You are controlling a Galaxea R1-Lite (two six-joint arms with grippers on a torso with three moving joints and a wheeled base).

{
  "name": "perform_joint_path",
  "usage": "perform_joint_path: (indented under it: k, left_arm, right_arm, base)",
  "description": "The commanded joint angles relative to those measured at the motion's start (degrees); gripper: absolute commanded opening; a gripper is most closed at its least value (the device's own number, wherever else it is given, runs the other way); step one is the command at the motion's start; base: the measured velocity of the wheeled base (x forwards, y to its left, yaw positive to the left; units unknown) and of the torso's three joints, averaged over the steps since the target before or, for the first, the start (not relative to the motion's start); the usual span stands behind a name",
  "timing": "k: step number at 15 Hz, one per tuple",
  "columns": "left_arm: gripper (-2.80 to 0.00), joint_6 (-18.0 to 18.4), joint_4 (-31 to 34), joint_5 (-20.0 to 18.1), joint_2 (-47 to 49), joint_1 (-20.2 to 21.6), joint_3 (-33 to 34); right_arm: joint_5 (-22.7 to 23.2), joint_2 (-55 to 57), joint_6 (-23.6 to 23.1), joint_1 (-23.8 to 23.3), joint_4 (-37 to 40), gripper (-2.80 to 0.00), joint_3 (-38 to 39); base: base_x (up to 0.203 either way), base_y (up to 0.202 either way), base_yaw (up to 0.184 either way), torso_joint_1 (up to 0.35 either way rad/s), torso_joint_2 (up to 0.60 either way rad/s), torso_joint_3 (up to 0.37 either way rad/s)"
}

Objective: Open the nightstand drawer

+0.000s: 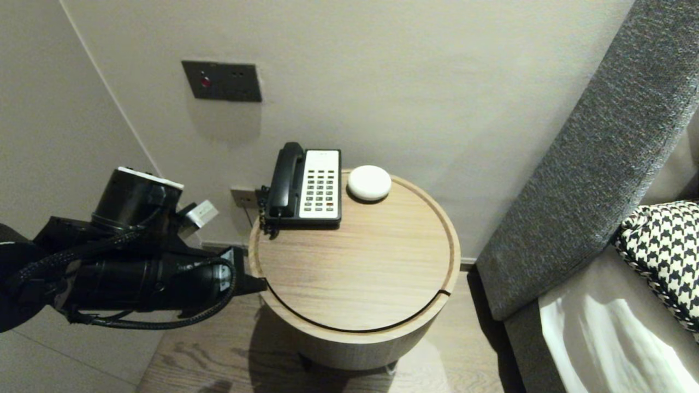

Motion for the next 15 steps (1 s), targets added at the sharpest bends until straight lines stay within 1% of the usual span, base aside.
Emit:
perform_joint_path:
  k: [1,3,4,6,7,8,9,11,13,15]
  left_arm:
    - [-2.8,-0.23,-3.07,-0.09,1.16,-0.19,1.74]
    - [-2.8,-0.33,-10.06,0.05,1.42,-0.25,4.78]
    - [-2.8,-0.91,-12.04,0.07,1.79,-0.27,5.48]
    - [-2.8,-1.94,-14.26,0.53,2.73,-0.54,5.79]
    - [-2.8,-1.97,-14.36,0.94,3.01,-0.83,5.82]
    - [-2.8,-1.97,-14.31,2.4,3.84,-1.64,5.95]
    - [-2.8,-2.07,-14.41,2.86,4.08,-2.24,6.55]
    - [-2.8,-2.1,-15.19,2.71,4.94,-2.38,7.26]
    - [-2.8,-2.16,-18.91,3.03,7.28,-2.38,8.94]
    - [-2.8,-2.18,-19.97,3.16,7.66,-2.38,9.35]
  right_arm:
    - [0.06,0.08,0.0,-0.01,-0.07,-2.8,2.29]
    - [-0.02,0.08,0.0,0.01,-0.07,-2.8,2.29]
    - [-0.02,0.08,0.0,-0.01,-0.07,-2.8,2.29]
    - [-0.02,0.08,0.0,-0.01,-0.07,-2.8,2.29]
    - [-0.02,0.08,0.0,0.02,-0.07,-2.8,2.29]
    - [0.03,0.08,0.0,0.07,-0.07,-2.8,2.29]
    - [0.02,0.08,0.0,0.01,-0.07,-2.8,2.29]
    - [-0.02,0.08,0.0,-0.01,-0.07,-2.8,2.29]
    - [0.07,0.08,0.0,-0.01,-0.07,-2.8,2.29]
    - [0.07,0.08,0.0,-0.01,-0.07,-2.8,2.29]
  base:
    - [0.0,0.0,0.0,0.0,0.0,0.0]
    - [0.0,0.0,0.0,0.0,0.0,0.0]
    - [0.0,0.0,0.0,0.0,0.0,0.0]
    - [0.0,0.0,0.0,0.0,0.0,0.0]
    - [0.0,0.0,0.0,0.0,0.0,0.0]
    - [0.0,0.0,0.0,0.0,0.0,0.0]
    - [0.0,0.0,0.0,0.0,0.0,0.0]
    - [0.0,0.0,0.0,0.0,0.0,0.0]
    - [0.0,0.0,0.0,0.0,0.0,0.0]
    - [0.0,0.0,0.0,0.0,0.0,0.0]
